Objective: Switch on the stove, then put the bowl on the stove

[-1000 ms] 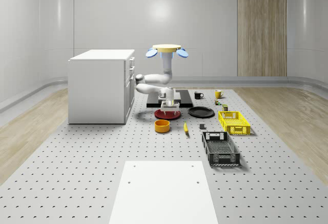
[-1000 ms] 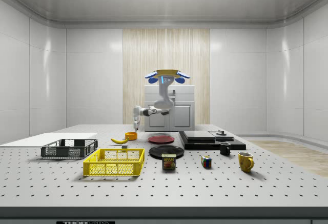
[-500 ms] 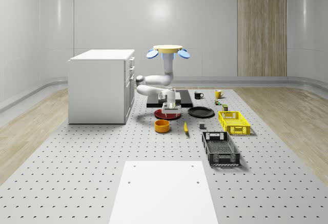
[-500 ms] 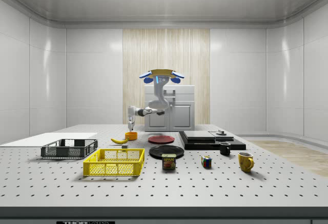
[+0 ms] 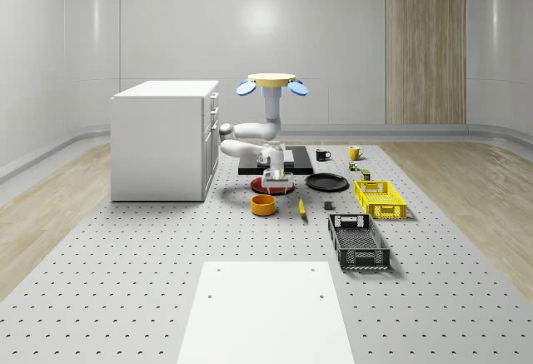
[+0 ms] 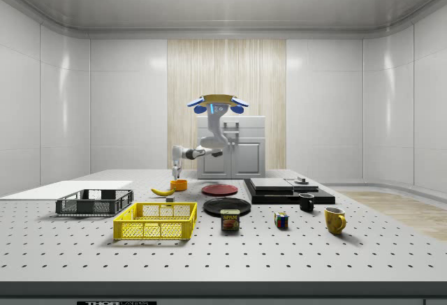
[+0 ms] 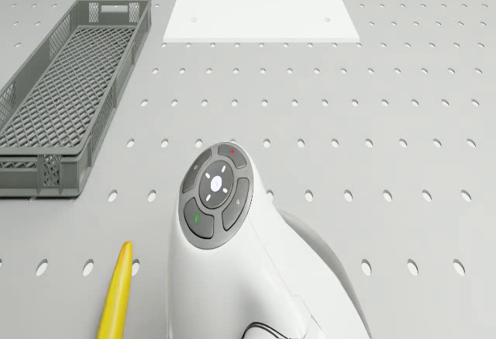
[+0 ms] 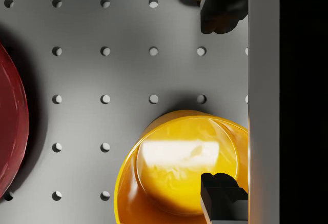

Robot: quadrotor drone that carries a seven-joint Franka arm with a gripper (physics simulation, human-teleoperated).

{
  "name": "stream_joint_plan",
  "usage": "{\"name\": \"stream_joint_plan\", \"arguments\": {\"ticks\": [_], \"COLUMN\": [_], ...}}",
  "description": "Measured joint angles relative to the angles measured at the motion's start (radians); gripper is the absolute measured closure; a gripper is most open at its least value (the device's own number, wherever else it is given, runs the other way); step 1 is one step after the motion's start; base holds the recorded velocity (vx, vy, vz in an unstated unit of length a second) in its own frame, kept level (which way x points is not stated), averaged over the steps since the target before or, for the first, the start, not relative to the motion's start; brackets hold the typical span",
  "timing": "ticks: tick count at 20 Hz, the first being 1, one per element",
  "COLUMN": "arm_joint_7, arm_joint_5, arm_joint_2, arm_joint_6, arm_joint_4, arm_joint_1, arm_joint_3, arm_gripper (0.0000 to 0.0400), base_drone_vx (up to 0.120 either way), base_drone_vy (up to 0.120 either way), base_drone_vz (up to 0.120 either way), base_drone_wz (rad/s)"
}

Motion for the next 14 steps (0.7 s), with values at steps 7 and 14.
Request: {"name": "stream_joint_plan", "arguments": {"ticks": [7, 14], "arm_joint_7": [-0.016, -0.028], "arm_joint_5": [-0.046, -0.083], "arm_joint_2": [-0.001, 0.018], "arm_joint_6": [0.025, 0.040], "arm_joint_4": [0.020, 0.065], "arm_joint_1": [0.006, -0.016], "arm_joint_3": [-0.050, -0.086], "arm_gripper": [0.0000, 0.0000], "base_drone_vx": [0.000, 0.000], "base_drone_vy": [0.000, 0.000], "base_drone_vz": [0.000, 0.000], "base_drone_wz": [0.000, 0.000]}}
